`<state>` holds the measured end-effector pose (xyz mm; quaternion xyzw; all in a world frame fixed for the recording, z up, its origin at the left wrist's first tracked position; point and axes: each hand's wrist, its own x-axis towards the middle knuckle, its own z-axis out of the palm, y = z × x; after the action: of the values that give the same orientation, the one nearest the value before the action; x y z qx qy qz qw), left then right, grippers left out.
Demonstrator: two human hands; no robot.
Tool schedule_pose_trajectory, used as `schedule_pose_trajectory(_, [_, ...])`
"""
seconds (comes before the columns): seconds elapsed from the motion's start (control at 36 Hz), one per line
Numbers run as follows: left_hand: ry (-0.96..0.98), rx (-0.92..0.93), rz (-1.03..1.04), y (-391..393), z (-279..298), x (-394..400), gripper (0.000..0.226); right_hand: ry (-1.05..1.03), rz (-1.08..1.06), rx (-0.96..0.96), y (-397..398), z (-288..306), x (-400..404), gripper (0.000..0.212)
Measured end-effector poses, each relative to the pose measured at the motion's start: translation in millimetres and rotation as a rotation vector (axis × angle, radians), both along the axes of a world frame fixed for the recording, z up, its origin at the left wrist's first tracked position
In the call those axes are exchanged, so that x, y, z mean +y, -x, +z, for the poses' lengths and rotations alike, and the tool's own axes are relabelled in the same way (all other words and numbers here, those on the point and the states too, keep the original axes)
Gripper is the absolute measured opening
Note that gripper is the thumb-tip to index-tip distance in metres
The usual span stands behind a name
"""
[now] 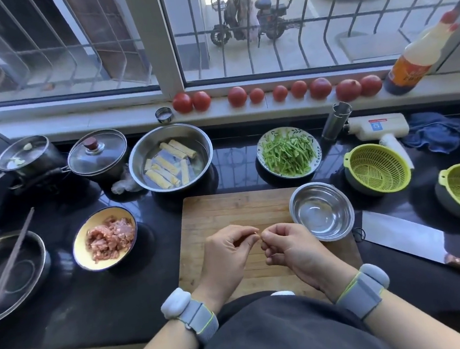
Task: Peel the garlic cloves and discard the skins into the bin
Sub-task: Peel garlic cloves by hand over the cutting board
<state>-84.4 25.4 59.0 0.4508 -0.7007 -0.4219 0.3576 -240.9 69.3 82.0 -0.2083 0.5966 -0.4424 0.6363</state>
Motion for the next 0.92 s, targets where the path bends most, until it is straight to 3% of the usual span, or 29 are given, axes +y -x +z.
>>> schedule_pose_trajectory(0.17, [-0.284,0.083,0.07,0.1,-2.4,2.0,0.01,-0.133,0.094,0.265,3.8,-13.7,-1.1,0.021])
schedule_pose_trajectory(0.25, [-0.278,0.056,0.055,-0.2,-5.3,2.2,0.012,-0.155,0.272,0.582,7.1,-26.4,1.3,0.029])
schedule_pose_trajectory(0.31, [-0.241,0.016,0.041,-1.8,-9.0,3.0,0.014,-0.149,0.354,0.695,8.5,-32.1,2.7,0.025])
schedule_pose_trajectory(0.42, [-0.206,-0.025,0.024,-3.6,-12.8,3.5,0.016,-0.071,0.263,0.637,10.3,-21.8,-2.9,0.009])
schedule_pose_trajectory(0.56, [-0.161,-0.019,0.016,-3.5,-10.6,1.4,0.016,0.015,0.2,0.282,9.0,5.3,-9.7,0.011])
schedule_pose_trajectory(0.92, [-0.076,0.044,-0.019,-1.9,-5.0,3.0,0.015,-0.037,0.163,0.151,9.6,6.9,-4.9,0.011])
